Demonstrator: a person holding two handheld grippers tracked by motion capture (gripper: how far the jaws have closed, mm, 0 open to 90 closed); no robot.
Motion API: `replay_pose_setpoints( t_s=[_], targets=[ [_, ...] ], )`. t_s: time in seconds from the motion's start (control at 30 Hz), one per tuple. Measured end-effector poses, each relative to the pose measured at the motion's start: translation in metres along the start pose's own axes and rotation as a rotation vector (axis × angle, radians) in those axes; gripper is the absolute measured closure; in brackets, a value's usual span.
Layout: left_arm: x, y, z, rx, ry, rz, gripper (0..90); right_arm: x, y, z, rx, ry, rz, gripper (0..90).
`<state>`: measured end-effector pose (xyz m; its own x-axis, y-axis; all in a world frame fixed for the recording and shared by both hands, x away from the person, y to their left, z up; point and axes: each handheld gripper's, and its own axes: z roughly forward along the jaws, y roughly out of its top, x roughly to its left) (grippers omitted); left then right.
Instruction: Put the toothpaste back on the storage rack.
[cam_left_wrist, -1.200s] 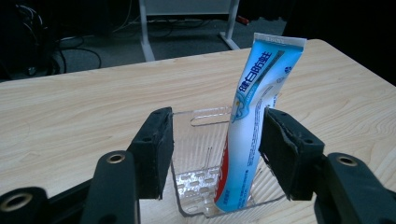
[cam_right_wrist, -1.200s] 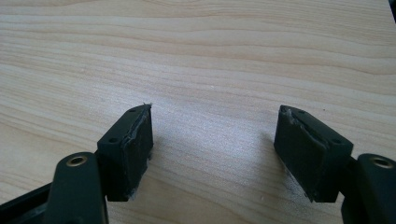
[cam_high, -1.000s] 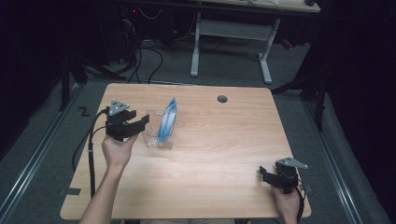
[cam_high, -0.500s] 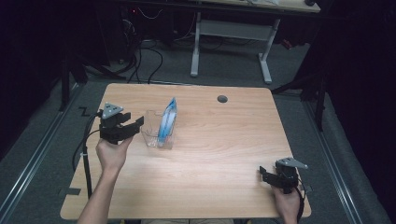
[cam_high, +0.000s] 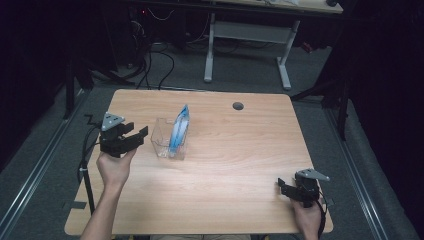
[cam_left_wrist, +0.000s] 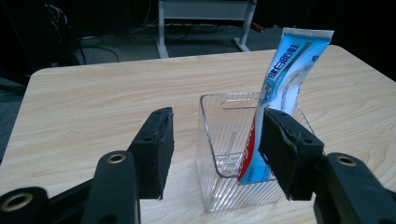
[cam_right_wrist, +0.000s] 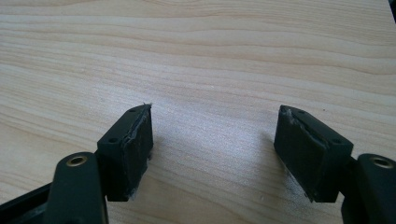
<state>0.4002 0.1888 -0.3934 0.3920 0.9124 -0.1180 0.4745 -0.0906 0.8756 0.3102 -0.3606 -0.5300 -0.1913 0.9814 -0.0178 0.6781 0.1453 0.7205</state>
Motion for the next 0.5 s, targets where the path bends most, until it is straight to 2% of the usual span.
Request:
replay_pose_setpoints(
  t_s=[0.5],
  targets=[
    [0.008,-0.006,-0.011,-0.015,0.016,-0.019,44.9,0.0,0.0,0.0,0.0,0.0,0.0,28.3]
  ],
)
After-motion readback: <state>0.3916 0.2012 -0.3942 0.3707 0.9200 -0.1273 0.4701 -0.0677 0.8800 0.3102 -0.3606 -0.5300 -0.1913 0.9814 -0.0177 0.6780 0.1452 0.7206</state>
